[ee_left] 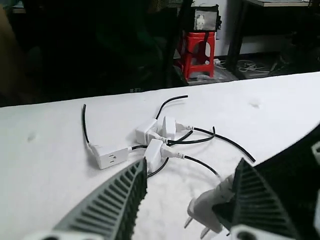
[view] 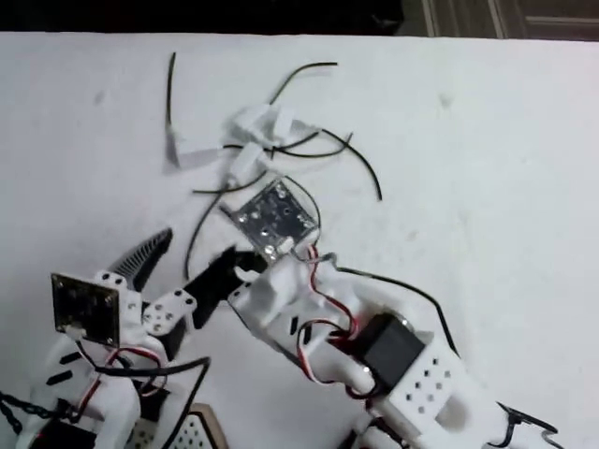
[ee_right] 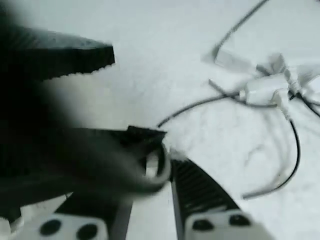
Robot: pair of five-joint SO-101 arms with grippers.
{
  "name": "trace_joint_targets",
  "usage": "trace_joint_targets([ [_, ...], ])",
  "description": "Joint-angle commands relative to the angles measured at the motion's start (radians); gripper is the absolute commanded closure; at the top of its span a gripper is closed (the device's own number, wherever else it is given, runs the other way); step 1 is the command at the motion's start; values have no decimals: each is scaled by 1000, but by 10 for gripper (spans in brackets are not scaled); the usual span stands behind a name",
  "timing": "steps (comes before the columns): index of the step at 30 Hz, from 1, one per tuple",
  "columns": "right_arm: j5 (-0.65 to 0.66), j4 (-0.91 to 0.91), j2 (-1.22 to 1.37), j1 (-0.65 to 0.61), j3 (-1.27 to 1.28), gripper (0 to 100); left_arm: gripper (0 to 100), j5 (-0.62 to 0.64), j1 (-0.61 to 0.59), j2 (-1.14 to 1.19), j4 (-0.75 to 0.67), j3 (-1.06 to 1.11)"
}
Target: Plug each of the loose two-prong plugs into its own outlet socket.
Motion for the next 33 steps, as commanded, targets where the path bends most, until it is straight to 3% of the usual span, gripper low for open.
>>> trace_joint_targets([
  [1, 0, -28, 7, -8, -8, 981, 718, -6, 35, -2, 8, -35],
  [6, 8, -18, 7, 5, -5, 981, 718, -6, 8, -2, 6, -37],
  [13, 46, 21, 16, 160, 23, 982, 718, -6, -325, -1, -2, -31],
  [20, 49, -1, 119, 180, 120, 982, 718, -35, -519, -2, -64, 176],
  [27, -68, -30, 311, 242, 115, 982, 718, -130, -674, -4, -153, 379],
  [33, -126, -27, 334, 289, 117, 982, 718, -167, -697, -4, -157, 446],
])
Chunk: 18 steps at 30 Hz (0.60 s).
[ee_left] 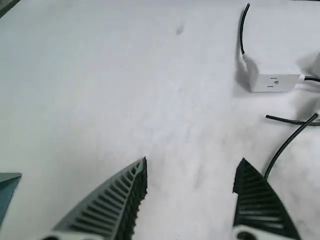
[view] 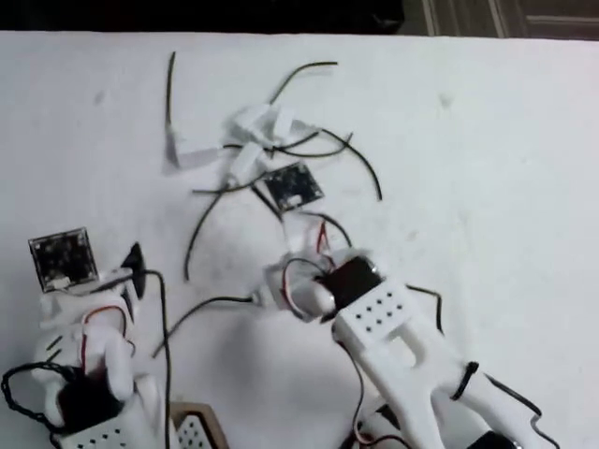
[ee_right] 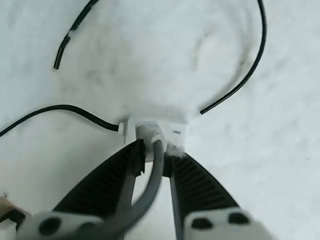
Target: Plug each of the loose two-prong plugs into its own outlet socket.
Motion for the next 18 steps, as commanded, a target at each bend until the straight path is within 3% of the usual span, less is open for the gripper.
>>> trace_joint_targets([
  [1, -20, -13, 1, 39, -9, 982, 718, -12, -12, -10, -28, 26],
  [18, 14, -124, 2, 81, 121, 982, 717, -55, -7, -10, -26, 103],
])
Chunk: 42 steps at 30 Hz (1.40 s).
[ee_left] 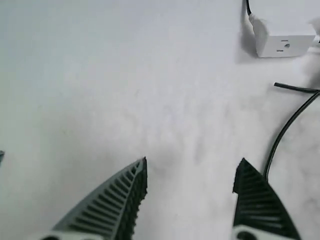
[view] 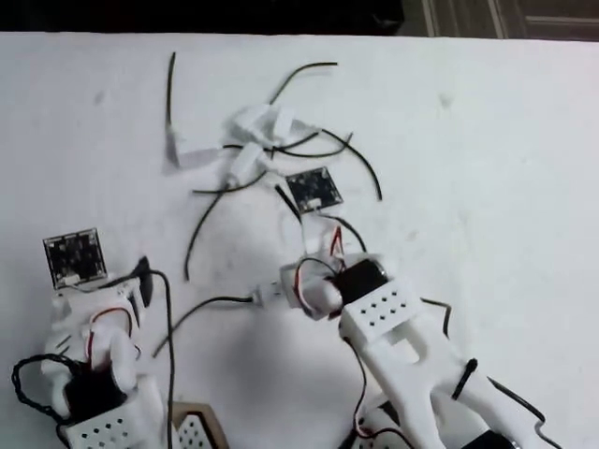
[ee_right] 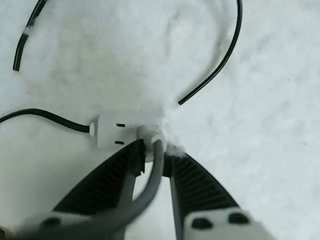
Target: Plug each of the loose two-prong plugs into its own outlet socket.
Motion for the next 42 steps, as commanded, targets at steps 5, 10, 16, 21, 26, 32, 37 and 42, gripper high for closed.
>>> trace_joint_targets([
  [5, 20, -58, 2, 62, 0, 982, 717, -60, -4, -12, -25, 0],
  [10, 20, -58, 2, 44, 14, 982, 717, -61, -4, -12, -25, 0],
  [16, 20, -59, 45, 33, 40, 982, 717, -63, -4, -12, -25, 2],
  [21, 17, -61, 107, 30, 35, 982, 717, -64, -4, -12, -25, 9],
  [26, 17, -42, 77, -22, 26, 982, 717, -64, -4, -12, -25, 9],
  [32, 17, 19, 4, -74, 26, 982, 717, -64, -4, -12, -25, 9],
  [37, 46, 24, -2, -24, 26, 982, 717, -64, -4, -12, -25, 9],
  [42, 97, 18, -2, 51, 25, 982, 717, -64, -5, -12, -25, 9],
])
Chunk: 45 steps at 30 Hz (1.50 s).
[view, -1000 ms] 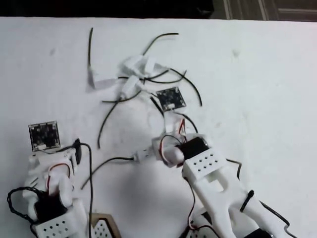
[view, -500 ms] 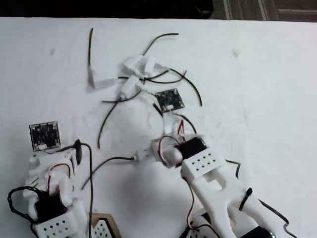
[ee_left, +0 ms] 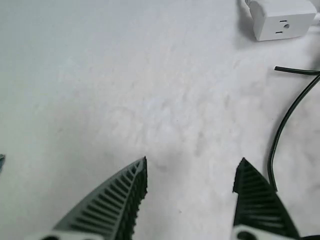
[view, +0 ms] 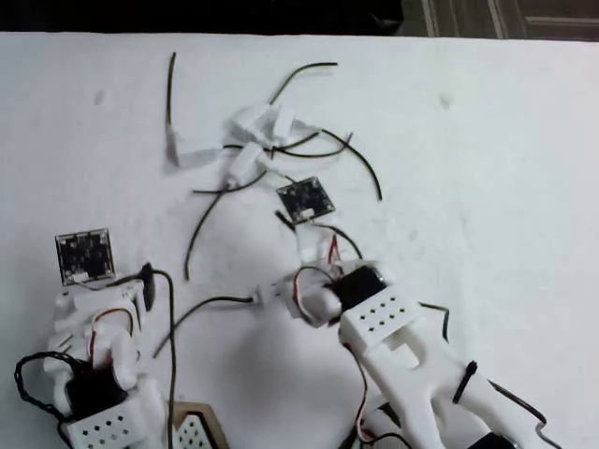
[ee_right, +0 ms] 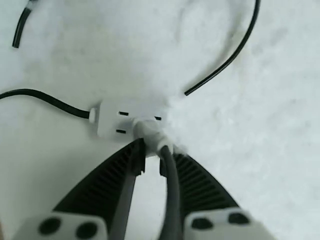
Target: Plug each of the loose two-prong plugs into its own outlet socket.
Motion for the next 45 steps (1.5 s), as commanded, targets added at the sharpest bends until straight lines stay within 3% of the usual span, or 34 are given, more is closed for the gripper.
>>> trace_joint_targets([
  [1, 34, 13, -12, 47, -14, 982, 717, -9, -5, -10, -25, -6],
  [21, 35, -16, -22, 48, -14, 982, 717, -9, -7, -10, -25, -6],
  [27, 35, 8, -21, 56, -117, 982, 715, -9, -7, -10, -25, -5],
  [37, 135, 185, -12, 205, -301, 981, 714, -11, -5, -10, -26, 6],
  [41, 132, 226, -12, 166, -301, 981, 714, -11, -4, -10, -29, 8],
  [45, 5, 216, -1, 48, -305, 978, 714, -11, -4, -10, -29, 9],
])
